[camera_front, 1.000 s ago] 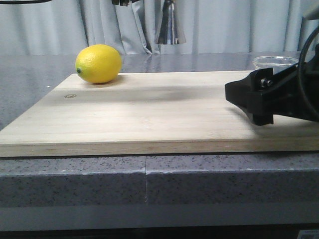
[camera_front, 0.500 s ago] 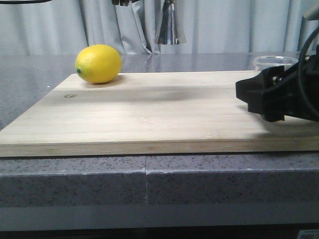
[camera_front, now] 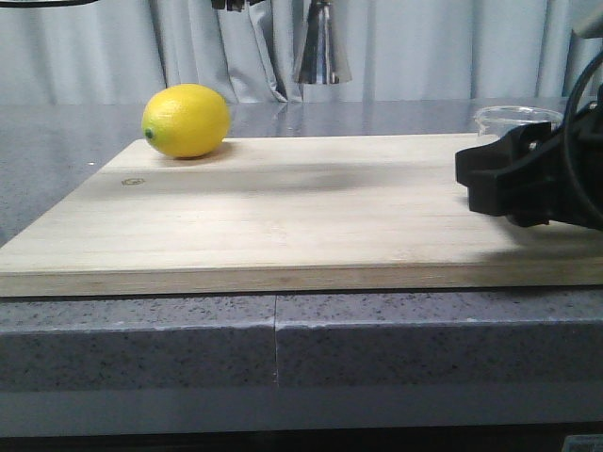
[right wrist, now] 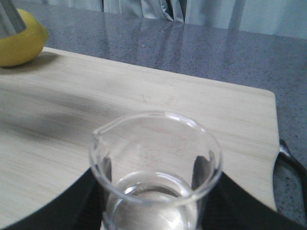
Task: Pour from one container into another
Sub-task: 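Lift the beaker with the right gripper and bring it over the jigger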
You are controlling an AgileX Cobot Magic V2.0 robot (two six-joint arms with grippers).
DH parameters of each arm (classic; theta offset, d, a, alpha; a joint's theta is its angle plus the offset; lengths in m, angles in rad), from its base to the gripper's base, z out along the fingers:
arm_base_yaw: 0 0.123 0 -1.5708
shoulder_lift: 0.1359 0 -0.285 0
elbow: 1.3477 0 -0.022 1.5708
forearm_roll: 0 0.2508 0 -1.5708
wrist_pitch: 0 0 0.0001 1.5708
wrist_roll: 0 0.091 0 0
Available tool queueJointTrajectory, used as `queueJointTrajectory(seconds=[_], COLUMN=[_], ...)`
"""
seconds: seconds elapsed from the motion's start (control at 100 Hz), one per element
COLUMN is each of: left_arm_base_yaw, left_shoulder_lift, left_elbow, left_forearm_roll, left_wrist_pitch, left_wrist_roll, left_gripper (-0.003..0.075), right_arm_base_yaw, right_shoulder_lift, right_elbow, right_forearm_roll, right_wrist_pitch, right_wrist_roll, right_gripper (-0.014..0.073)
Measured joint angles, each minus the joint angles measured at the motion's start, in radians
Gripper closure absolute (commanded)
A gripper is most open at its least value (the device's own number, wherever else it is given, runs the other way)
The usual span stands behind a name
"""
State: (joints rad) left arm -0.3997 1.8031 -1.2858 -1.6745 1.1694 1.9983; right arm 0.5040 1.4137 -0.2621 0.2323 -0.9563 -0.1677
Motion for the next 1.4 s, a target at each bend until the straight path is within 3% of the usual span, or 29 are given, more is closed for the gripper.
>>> queueJointTrajectory(seconds=[0.19,0.33,0.6,0.92,1.22,1.4], left_arm_base_yaw=[0.0,0.0,0.0,0.0,0.0,0.0], left_shoulder_lift=[0.0,0.0,0.0,0.0,0.0,0.0], left_elbow=[0.0,0.0,0.0,0.0,0.0,0.0], left_forearm_roll=[0.0,0.0,0.0,0.0,0.0,0.0], left_wrist_pitch=[0.0,0.0,0.0,0.0,0.0,0.0], left_wrist_roll=[0.0,0.0,0.0,0.0,0.0,0.0], left_gripper=[0.0483,0.0483,0.0483,0.0483,0.0483,0.0483], right_arm_base_yaw=[0.0,0.0,-0.013,-0.029,-0.029,-0.022], right_shoulder_lift=[-0.049,-0.122,-0.223,-0.228,-0.226,-0.189], right_elbow=[-0.027,-0.099,-0.323,-0.616,-0.836,-0.928], right_forearm_roll=[0.009,0.013,0.013,-0.085,-0.232,-0.377], right_wrist_pitch=[0.0,0.087,0.449,0.9,1.174,1.263], right_wrist_roll=[0.0,-0.018,-0.092,-0.096,-0.096,-0.096], right_gripper=[0.0321,0.0321,0.0321,0.0321,0.0321,0.0321])
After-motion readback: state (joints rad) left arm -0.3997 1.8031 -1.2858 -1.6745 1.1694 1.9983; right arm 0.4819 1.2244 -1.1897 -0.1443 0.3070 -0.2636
